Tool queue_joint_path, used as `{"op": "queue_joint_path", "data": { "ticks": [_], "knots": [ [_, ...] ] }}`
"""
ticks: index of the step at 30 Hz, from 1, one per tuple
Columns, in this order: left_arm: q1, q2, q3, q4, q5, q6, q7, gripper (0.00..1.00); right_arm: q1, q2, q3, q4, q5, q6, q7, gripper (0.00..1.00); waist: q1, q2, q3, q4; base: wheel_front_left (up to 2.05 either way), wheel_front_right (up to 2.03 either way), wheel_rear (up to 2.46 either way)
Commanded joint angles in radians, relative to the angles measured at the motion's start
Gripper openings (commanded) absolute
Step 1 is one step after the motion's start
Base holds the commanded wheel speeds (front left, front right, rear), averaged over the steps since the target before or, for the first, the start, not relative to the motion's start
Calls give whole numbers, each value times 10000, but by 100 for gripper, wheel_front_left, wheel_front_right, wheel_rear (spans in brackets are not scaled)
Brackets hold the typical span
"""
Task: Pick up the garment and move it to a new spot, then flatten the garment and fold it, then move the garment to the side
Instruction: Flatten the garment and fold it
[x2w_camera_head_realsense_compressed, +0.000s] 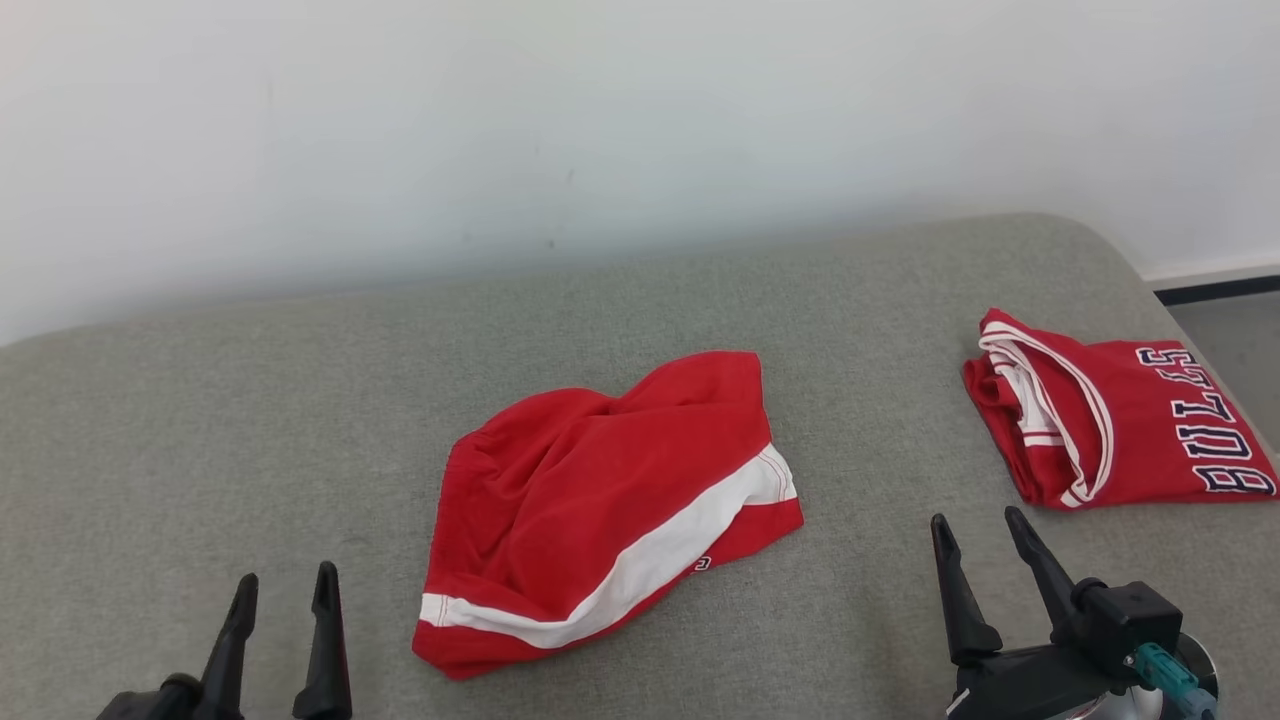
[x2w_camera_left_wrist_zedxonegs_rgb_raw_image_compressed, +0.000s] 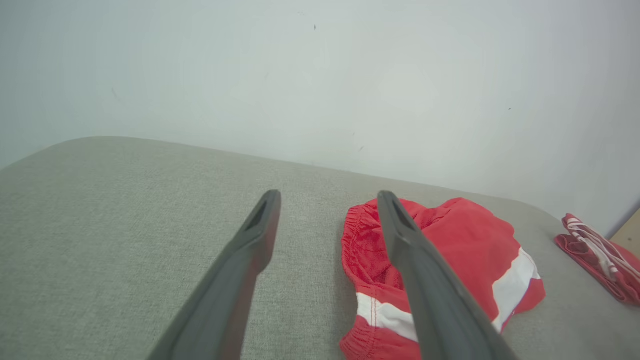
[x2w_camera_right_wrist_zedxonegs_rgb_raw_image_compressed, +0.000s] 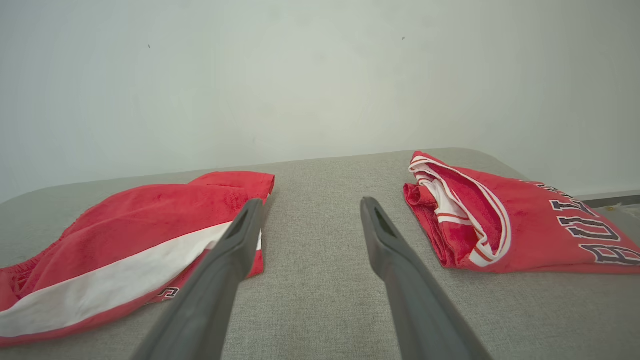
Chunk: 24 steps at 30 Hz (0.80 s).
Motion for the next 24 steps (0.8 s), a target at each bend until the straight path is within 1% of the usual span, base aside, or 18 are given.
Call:
{"op": "queue_joint_path", "data": {
  "ticks": [1, 5, 12, 24],
  "knots": [
    [179, -63, 128, -113, 168, -56, -34, 100, 9, -84, 61, 55, 56, -30, -87, 100, 1, 0, -161, 144, 0, 0, 0],
    [460, -222, 534, -365, 574, -237, -39, 100, -75, -147, 274, 268, 158, -30, -138, 100, 1, 0, -350, 289, 0, 0, 0],
    [807, -340, 980, -229, 1056, -495, -32, 100, -78, -235, 625, 595, 296, -30, -95, 100, 1, 0, -585, 522, 0, 0, 0],
    [1162, -510, 1158, -168, 1264, -722, -34, 100, 17, -271, 677, 786, 373, -30, -185, 100, 1, 0, -652, 594, 0, 0, 0]
  ]
}}
